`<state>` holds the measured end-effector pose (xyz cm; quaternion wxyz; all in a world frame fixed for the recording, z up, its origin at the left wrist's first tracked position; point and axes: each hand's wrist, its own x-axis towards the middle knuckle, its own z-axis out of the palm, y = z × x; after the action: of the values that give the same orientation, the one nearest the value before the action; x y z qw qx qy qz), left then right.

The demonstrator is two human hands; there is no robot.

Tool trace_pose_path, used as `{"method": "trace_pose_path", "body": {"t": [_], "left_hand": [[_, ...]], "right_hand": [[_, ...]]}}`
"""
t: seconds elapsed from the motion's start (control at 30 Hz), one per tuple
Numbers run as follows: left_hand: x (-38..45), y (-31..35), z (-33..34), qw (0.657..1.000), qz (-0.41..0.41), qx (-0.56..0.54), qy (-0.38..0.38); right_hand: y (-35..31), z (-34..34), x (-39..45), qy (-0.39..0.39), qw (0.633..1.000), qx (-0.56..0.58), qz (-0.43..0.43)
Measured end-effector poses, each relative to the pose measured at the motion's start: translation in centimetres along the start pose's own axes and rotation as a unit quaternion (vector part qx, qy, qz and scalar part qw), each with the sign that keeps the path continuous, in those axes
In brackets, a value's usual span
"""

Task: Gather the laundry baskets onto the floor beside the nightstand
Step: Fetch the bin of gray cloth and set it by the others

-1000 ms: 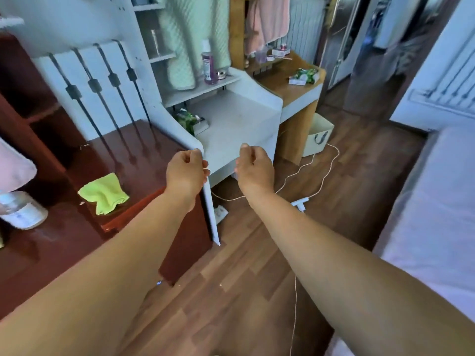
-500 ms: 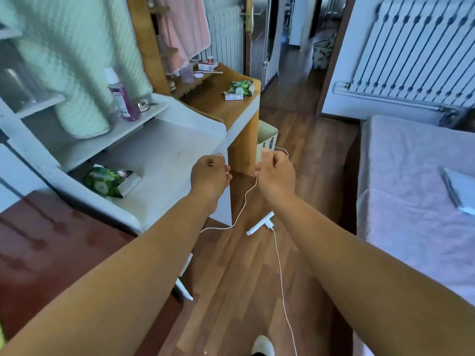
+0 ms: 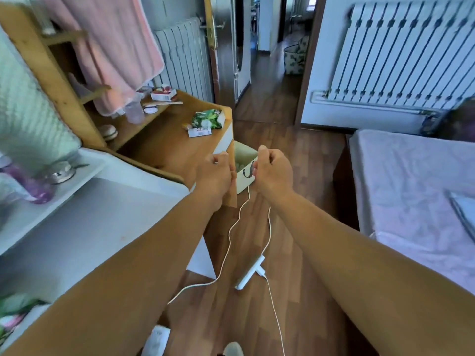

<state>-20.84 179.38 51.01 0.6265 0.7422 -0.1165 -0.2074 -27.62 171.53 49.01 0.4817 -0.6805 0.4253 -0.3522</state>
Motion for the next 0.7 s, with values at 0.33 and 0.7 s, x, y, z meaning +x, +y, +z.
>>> {"method": "trace_pose_path", "body": {"t": [0.33, 0.7], "left_hand": [[16.5, 2.3, 12.4, 0.994, -0.074, -0.039, -0.072], [34.0, 3.9, 29.7, 0.982, -0.164, -0.080, 0.037]], "right_hand": [[1.1, 1.3, 19.2, 0.040, 0.998, -0.039, 0.022], [7.8, -2.4, 45.6, -0.063, 0.995, -0.072, 0.013]]}}
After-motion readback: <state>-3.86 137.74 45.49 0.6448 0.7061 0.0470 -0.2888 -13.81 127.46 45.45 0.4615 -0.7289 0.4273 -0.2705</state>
